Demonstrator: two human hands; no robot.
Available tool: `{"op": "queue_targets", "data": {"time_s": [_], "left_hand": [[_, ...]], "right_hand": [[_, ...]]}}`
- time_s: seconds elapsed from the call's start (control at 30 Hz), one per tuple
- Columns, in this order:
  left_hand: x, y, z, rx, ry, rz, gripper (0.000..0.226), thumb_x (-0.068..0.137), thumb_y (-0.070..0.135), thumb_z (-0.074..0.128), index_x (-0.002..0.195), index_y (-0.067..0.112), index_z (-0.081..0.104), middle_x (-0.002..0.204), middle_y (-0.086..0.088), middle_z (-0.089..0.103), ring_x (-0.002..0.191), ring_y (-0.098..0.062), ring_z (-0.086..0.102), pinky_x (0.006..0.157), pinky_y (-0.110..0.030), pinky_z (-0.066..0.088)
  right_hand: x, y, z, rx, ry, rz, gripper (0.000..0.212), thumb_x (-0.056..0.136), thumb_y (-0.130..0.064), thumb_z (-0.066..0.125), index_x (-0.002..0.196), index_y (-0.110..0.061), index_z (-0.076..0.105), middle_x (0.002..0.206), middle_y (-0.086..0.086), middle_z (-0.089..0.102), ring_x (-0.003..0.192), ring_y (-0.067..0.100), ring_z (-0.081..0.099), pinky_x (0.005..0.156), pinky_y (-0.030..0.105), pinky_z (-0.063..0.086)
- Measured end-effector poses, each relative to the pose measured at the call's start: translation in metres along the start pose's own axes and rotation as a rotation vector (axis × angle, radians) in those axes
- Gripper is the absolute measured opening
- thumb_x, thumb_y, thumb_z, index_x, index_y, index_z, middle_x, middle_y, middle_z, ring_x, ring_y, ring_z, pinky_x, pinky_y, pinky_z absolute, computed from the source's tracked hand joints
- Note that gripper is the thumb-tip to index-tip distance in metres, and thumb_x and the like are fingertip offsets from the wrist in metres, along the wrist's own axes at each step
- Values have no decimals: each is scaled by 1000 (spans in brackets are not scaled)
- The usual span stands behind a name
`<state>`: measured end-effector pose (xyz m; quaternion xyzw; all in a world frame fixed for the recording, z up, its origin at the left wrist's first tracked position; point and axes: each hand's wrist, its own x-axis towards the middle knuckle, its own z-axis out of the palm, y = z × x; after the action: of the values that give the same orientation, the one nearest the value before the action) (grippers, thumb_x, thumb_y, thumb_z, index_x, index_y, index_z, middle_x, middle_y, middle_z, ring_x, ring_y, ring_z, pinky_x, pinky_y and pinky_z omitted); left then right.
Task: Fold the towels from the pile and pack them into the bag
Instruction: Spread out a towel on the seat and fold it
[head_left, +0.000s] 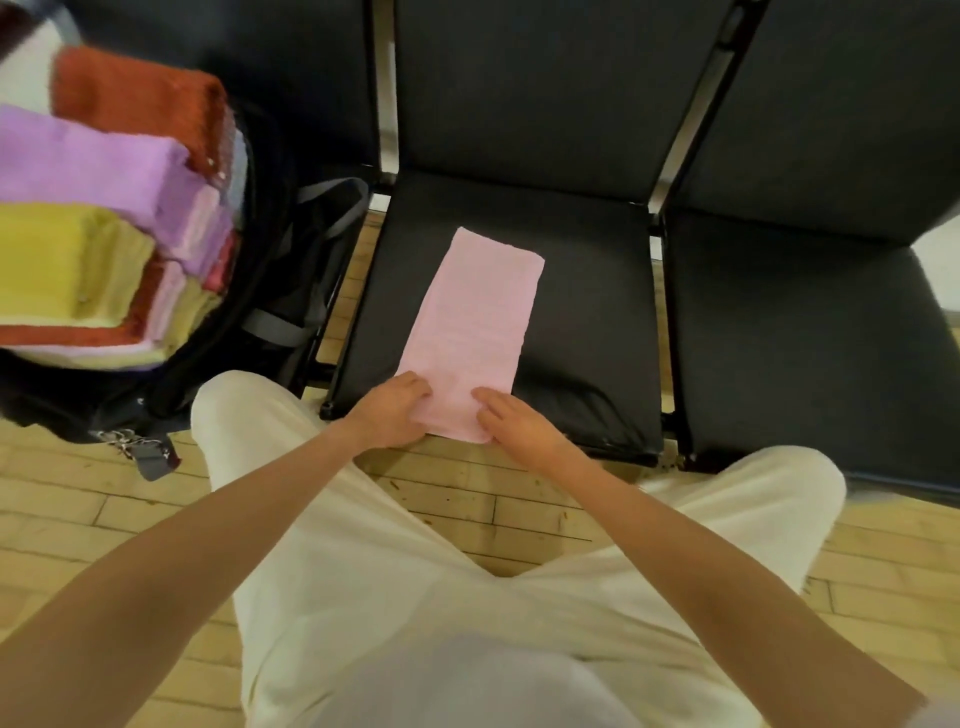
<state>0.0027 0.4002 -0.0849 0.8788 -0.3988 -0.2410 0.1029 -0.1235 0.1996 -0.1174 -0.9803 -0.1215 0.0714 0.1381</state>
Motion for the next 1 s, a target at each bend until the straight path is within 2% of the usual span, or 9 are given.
{"op": "queue_targets", "data": {"time_s": [0.1, 0.23, 0.3, 0.37, 0.43, 0.57, 0.7, 0.87, 1.0], "left_hand": [[-1, 3, 8, 124, 58, 62, 63, 73, 42, 74, 117, 5, 50, 116, -11, 48, 105, -29, 50, 86, -41, 48], [2, 14, 6, 291, 92, 26, 62, 74, 52, 69, 113, 9, 47, 111, -8, 46, 101, -26, 47, 79, -37, 47], [4, 17, 1, 299, 126, 35, 40, 84, 34, 64, 111, 8, 49, 109, -10, 49, 99, -27, 50, 77, -38, 47], [7, 17, -6, 206, 144, 55, 13, 88, 12, 54, 99, 6, 51, 98, -11, 54, 90, -30, 55, 70, -39, 45], [9, 18, -15, 14, 95, 39, 2, 90, 8, 50, 89, 9, 48, 84, -8, 54, 80, -31, 58, 63, -35, 41], [13, 20, -33, -336, -1, -16, 15, 92, 16, 53, 91, 2, 59, 83, -11, 60, 79, -25, 59, 66, -31, 42], [26, 25, -36, -665, 96, -171, 17, 92, 14, 56, 94, -2, 61, 89, -10, 59, 84, -21, 57, 75, -35, 47], [56, 30, -35, -772, 222, -395, 23, 91, 9, 54, 112, 1, 55, 111, -14, 58, 102, -28, 58, 87, -42, 53], [68, 30, -26, -697, 192, -495, 34, 90, 8, 55, 123, 5, 47, 120, -14, 54, 107, -29, 55, 83, -37, 51]], "right_hand": [[-2, -7, -7, 42, 65, 86, 35, 87, 0, 58, 122, -1, 54, 134, 17, 53, 120, 33, 52, 96, 44, 49], [-2, -14, -31, 182, 96, 276, 16, 96, -8, 43, 112, -8, 39, 72, 9, 55, 59, 29, 52, 55, 44, 41], [-3, -11, -39, 320, 153, 373, 11, 102, -17, 36, 107, -7, 37, 61, 13, 53, 52, 33, 50, 48, 43, 37], [-6, -7, -44, 408, 215, 423, 12, 103, -19, 34, 103, -7, 38, 59, 11, 52, 49, 32, 50, 45, 39, 34], [-10, -4, -48, 470, 272, 467, 9, 103, -19, 34, 98, -11, 36, 58, 0, 47, 45, 19, 45, 43, 32, 31], [-16, 5, -50, 574, 366, 585, 11, 102, -23, 35, 97, -14, 35, 64, -7, 42, 51, 8, 40, 47, 24, 30], [-5, 13, -52, 557, 411, 693, 15, 102, -26, 33, 103, -12, 36, 70, -3, 47, 56, 12, 45, 48, 26, 34], [18, 23, -53, 511, 353, 802, 25, 103, -25, 34, 112, -2, 40, 74, 2, 50, 58, 18, 47, 49, 31, 36], [28, 26, -54, 483, 225, 835, 26, 102, -20, 36, 117, 2, 38, 94, 16, 59, 79, 33, 59, 60, 38, 42]]}}
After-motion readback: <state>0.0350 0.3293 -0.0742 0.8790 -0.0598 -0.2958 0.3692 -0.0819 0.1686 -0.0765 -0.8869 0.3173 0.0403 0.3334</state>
